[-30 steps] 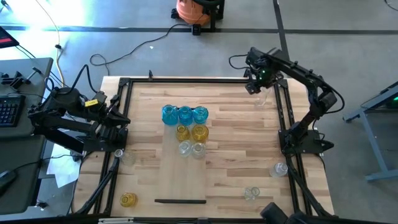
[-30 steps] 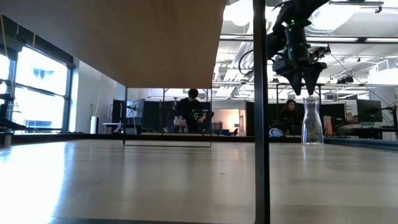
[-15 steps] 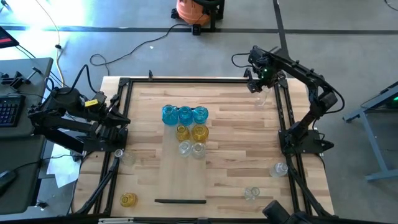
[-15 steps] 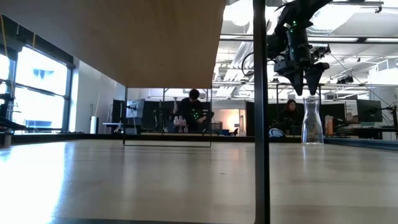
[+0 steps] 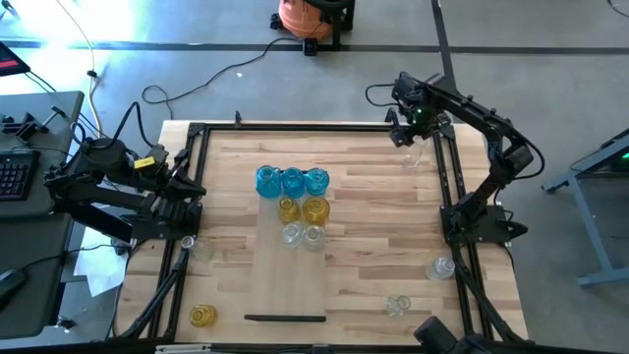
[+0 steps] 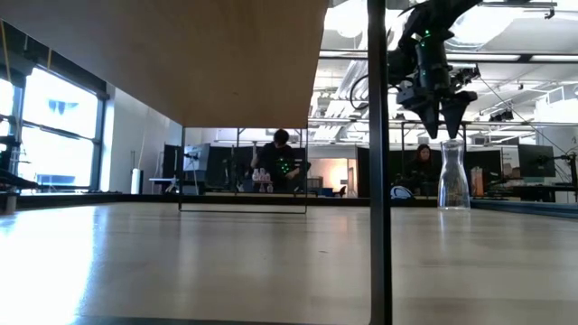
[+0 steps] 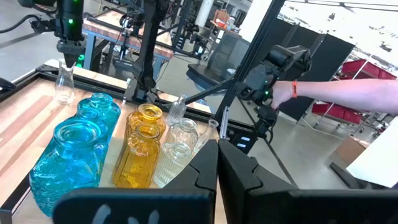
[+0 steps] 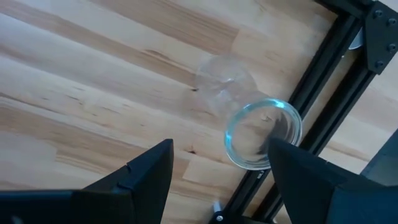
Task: Sort vases onto shelf
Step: Put the top transparent vase on the shelf to align with the other transparent vases
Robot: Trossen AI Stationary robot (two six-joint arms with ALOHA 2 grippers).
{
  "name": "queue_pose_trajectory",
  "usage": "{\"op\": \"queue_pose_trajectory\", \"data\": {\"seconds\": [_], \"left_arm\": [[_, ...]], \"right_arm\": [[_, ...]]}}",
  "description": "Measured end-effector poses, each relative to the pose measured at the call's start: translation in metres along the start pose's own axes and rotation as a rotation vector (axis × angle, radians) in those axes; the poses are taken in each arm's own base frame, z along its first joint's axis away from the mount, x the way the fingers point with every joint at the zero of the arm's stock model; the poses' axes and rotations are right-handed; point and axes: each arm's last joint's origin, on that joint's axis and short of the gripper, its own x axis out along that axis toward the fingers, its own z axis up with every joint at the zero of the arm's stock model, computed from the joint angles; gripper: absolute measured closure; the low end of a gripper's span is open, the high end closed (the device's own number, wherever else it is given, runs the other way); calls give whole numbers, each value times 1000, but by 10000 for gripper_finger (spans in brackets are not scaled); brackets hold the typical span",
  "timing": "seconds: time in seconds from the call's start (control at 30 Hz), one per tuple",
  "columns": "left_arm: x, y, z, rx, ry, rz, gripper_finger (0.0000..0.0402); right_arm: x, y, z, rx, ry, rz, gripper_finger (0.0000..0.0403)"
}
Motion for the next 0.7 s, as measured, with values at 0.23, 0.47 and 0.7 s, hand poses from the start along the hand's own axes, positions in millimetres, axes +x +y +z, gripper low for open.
{"op": "queue_pose_trajectory", "data": {"seconds": [0.23, 0.47, 0.7], "left_arm": [[0, 0, 1, 1, -8, -3, 401], [0, 0, 1, 9, -8, -3, 402], [0, 0, 1, 17, -8, -3, 402]], "right_arm": [[0, 1, 2, 24, -16, 16, 160], [0, 3, 2, 25, -25, 20, 160], [22, 6, -6, 11, 52, 7, 160]]}}
